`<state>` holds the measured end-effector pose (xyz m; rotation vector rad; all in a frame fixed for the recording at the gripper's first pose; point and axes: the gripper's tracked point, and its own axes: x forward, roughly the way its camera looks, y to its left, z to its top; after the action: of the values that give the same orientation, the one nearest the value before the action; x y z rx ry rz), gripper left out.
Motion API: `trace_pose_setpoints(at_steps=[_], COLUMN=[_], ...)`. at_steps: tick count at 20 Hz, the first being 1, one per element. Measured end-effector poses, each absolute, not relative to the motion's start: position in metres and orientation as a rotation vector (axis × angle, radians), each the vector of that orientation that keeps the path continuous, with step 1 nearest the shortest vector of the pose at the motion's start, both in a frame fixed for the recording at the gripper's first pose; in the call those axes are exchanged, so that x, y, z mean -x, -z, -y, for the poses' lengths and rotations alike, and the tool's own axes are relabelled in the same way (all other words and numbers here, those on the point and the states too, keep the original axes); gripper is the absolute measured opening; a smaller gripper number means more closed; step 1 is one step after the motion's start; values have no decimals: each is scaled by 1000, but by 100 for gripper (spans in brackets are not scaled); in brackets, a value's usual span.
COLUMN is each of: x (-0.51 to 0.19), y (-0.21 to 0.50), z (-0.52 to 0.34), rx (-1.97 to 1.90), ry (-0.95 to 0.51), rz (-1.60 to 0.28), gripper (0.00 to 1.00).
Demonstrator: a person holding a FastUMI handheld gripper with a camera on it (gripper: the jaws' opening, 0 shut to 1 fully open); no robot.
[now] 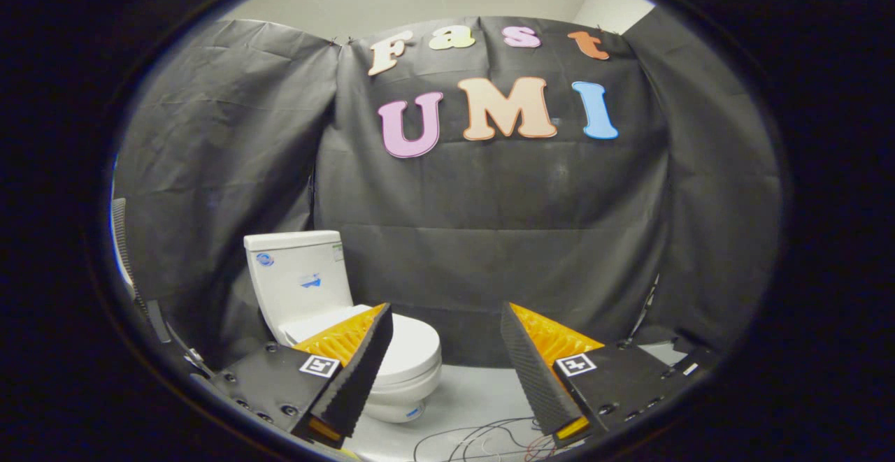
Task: Open the toilet lid.
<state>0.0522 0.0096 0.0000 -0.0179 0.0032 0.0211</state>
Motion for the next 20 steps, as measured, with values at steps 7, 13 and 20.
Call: trace_pose_setpoints(at_steps=[7,13,20], x=[-95,-112,-107], y=[-36,-60,-30], z=[-16,-19,-30], rx=[1,-158,-349], ry=[40,275,485], rz=[108,324,381], gripper=[96,89,82])
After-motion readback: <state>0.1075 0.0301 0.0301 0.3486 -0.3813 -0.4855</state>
